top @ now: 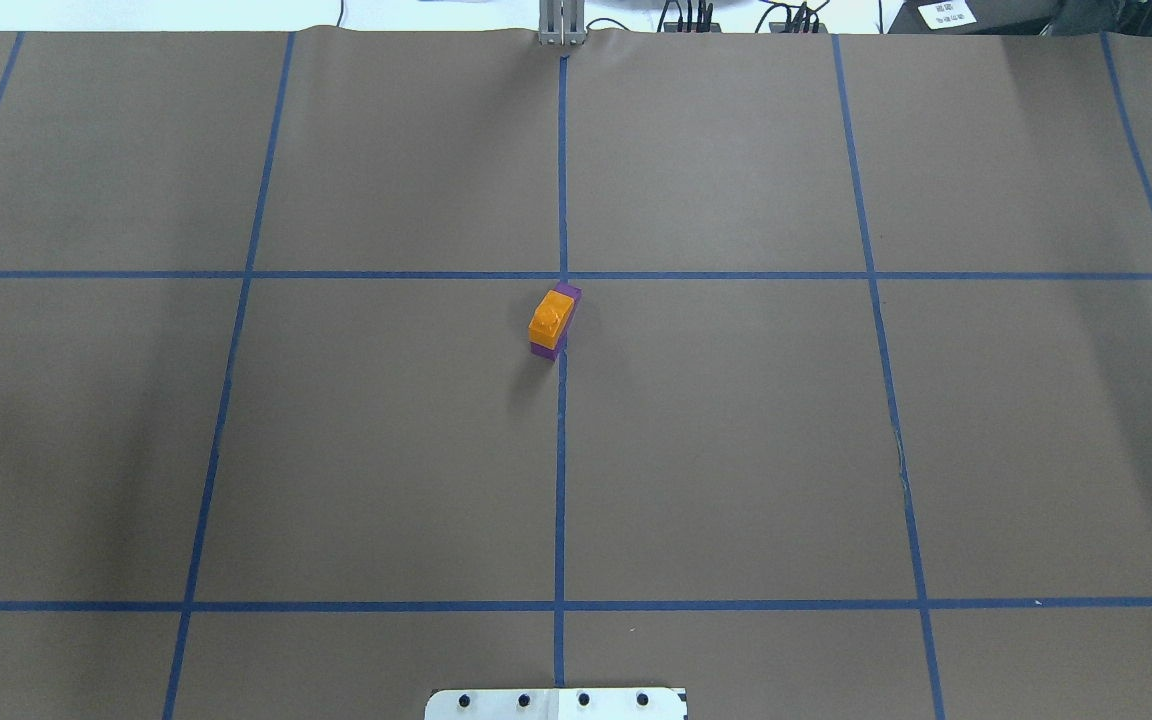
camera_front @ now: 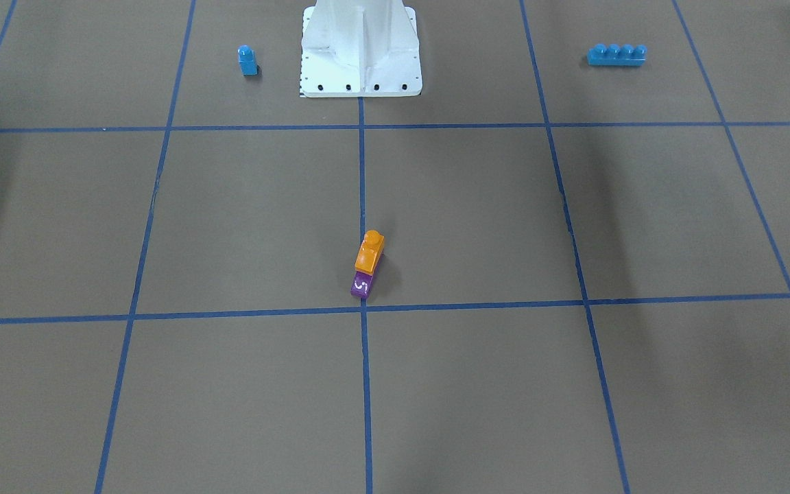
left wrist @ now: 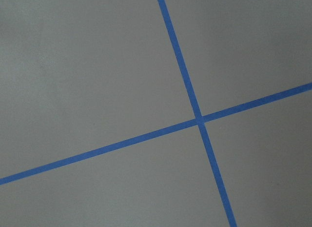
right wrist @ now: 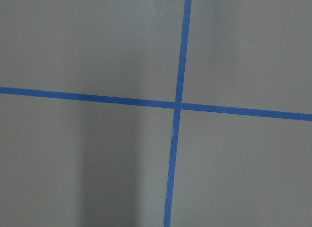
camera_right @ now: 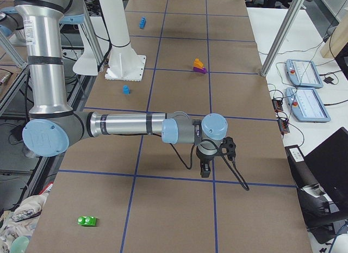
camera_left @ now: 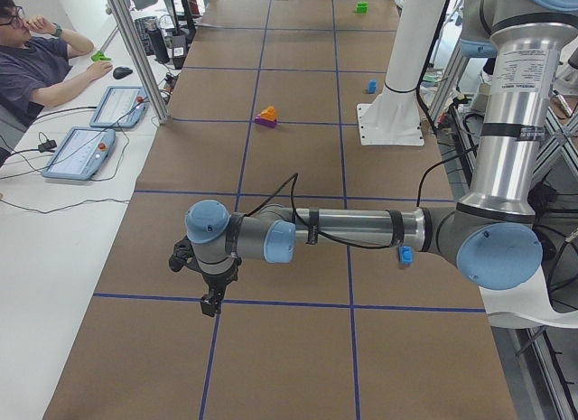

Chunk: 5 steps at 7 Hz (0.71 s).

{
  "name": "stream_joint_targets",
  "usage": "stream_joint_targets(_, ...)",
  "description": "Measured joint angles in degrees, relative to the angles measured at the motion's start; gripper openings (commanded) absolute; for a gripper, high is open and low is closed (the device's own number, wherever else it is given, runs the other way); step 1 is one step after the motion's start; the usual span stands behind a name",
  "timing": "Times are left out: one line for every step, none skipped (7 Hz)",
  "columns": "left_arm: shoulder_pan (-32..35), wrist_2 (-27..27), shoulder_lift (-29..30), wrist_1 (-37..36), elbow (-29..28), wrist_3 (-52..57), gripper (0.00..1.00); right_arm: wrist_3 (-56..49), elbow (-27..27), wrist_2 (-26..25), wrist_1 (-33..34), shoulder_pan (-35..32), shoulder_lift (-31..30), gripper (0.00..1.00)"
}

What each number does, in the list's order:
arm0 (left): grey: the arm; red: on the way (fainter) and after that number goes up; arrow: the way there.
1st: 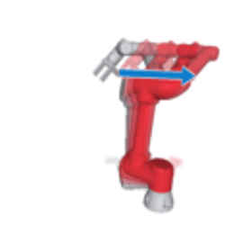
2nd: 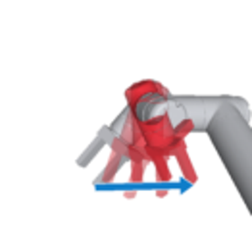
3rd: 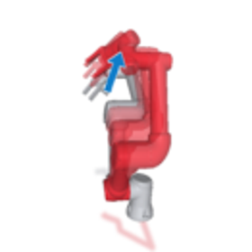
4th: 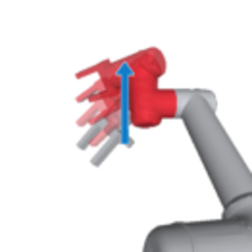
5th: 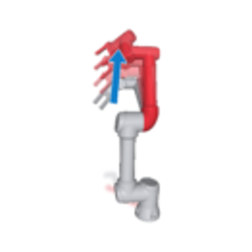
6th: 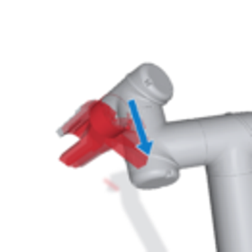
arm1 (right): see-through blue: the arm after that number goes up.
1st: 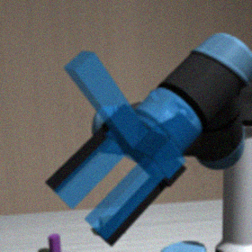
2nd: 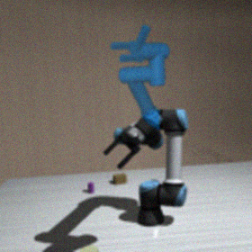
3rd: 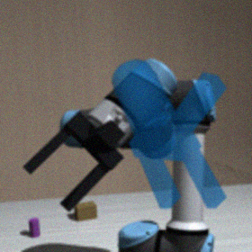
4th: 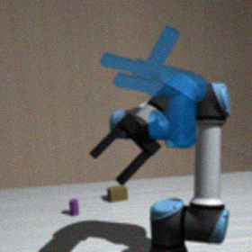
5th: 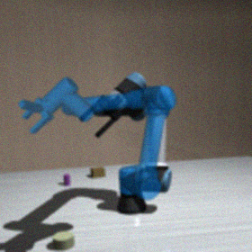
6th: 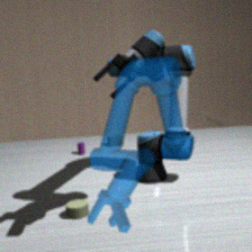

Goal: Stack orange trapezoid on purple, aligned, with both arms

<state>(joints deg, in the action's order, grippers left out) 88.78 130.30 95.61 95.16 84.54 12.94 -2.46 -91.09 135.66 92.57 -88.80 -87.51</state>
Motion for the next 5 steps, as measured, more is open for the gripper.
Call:
stream_joint_targets(0.04,0.08,-0.10,-0.48,0.43,-0.09,1.00,0.20,0.00,-0.01,-0.02,0.01,-0.07,1.00)
stream_joint_targets(0.07,0.14,-0.13,-0.88,0.69,-0.15,1.00,0.36,-0.02,0.04,-0.02,0.03,-0.09,1.00)
stream_joint_targets(0.07,0.18,-0.16,-1.28,0.79,-0.20,1.00,0.46,-0.04,0.10,-0.01,0.03,-0.14,1.00)
stream_joint_targets(0.08,0.20,-0.16,-1.77,0.84,-0.31,1.00,0.52,-0.04,0.12,0.03,0.03,-0.15,1.00)
stream_joint_targets(0.07,0.23,-0.16,-2.13,0.87,-0.90,1.00,0.57,-0.03,0.13,0.05,0.03,-0.14,1.00)
